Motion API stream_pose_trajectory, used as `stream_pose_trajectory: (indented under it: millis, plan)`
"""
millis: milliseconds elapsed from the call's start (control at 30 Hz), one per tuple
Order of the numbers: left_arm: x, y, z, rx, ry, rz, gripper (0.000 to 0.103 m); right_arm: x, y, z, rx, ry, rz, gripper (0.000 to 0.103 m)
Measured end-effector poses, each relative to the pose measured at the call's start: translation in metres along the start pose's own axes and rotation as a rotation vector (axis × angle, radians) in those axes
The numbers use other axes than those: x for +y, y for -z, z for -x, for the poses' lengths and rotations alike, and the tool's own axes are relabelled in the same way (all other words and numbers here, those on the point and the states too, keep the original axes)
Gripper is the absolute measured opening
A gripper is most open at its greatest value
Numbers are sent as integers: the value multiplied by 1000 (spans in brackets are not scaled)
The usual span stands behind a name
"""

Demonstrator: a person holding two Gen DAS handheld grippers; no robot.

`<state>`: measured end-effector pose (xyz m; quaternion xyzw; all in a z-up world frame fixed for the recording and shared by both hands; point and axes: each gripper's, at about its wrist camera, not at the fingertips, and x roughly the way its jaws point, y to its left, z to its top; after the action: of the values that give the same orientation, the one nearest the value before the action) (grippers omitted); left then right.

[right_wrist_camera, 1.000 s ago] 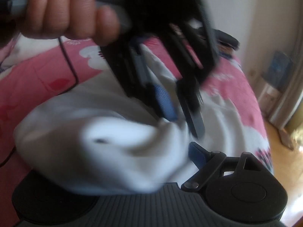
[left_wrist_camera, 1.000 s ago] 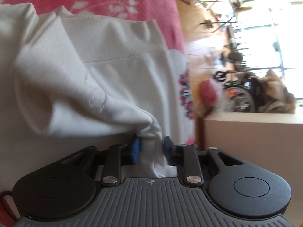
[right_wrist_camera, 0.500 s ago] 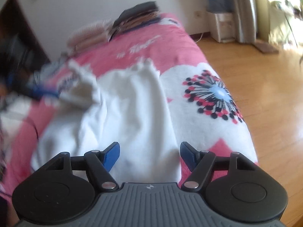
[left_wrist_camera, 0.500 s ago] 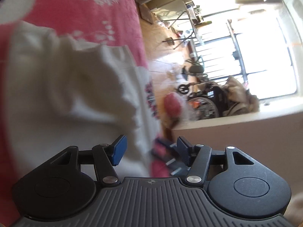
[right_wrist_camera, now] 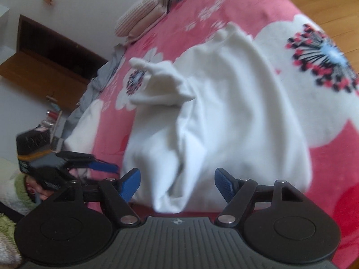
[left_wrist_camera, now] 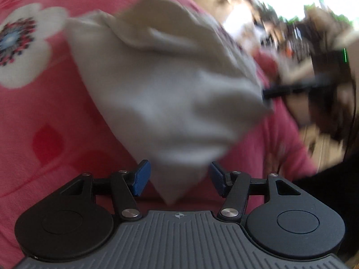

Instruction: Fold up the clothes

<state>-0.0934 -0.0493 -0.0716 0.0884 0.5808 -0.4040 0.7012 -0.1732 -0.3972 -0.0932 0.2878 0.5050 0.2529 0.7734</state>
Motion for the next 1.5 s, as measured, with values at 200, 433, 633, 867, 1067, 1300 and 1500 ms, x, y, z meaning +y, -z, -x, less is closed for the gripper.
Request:
stream_pose_trajectory:
  millis: [200,433,633,867,1067,1300,1500]
  plan:
    - [-22,21,-7,-35,-63,-135,58,13,-2,-26,77,58,30,64]
    - [-24,21,-2,-124,-143,-155,58,41,-1,-19,-21,144,155,11]
    - [-32,19,-8,-128,-180,-200,58,32,-11,9,-118,207,175,10]
    - [-37,14,-18,-105,-176,-190,58,10,-8,14,-127,221,148,10]
    - [-45,14,-20,-109,-183,-231,59,-6,-7,20,-120,213,117,10]
    - [-66,23,-33,-71,-200,-302,59,-20,-11,38,-169,121,-29,10]
    - [-69,28,-34,-97,-221,-298,59,-33,-7,44,-164,151,-57,10]
